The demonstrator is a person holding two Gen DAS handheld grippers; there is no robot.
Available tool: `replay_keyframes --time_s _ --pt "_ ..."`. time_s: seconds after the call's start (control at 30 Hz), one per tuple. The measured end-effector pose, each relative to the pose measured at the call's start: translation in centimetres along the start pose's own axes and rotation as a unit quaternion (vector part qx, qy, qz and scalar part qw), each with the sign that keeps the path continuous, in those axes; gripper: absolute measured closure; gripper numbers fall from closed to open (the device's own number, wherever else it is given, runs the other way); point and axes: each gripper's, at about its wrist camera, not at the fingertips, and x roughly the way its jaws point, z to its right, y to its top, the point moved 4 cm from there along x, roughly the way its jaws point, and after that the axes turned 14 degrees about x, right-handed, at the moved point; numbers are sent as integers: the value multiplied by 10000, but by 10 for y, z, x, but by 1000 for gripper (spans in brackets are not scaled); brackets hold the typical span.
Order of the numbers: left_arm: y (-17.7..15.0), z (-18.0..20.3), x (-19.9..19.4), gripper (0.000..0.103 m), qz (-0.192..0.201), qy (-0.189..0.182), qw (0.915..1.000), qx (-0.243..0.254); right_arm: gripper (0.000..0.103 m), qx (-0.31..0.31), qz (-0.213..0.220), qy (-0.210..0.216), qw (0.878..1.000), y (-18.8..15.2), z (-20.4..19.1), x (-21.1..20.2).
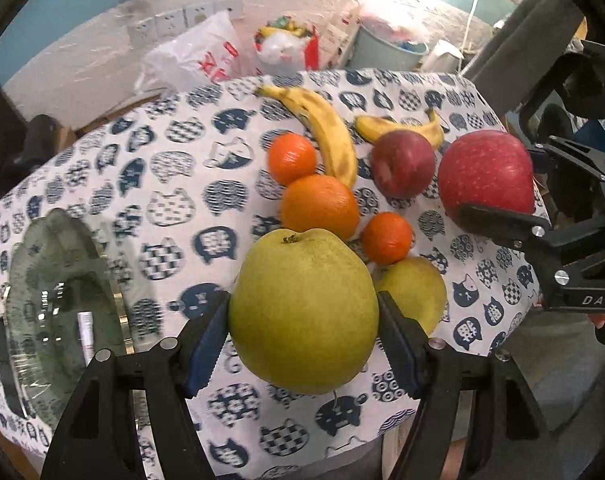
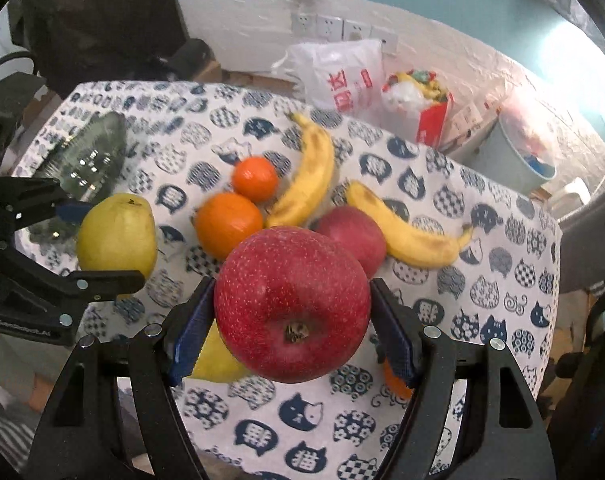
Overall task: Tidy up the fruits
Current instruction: 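Carry the pear with the left gripper while the right gripper carries the apple toward the glass plate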
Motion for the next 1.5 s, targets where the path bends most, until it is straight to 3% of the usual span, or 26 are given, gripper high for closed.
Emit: replay_keyframes --time_s 0.57,0.93,1.5 --pt "-36 -52 -50 30 315 476 9977 -362 27 -465 228 462 9976 30 -83 -9" --pt "-69 -99 -74 30 433 471 9928 -1009 27 -723 88 703 9949 47 -146 7" --pt "-127 -164 -65 30 207 646 9827 -1725 27 -1183 -211 931 9884 55 -228 47"
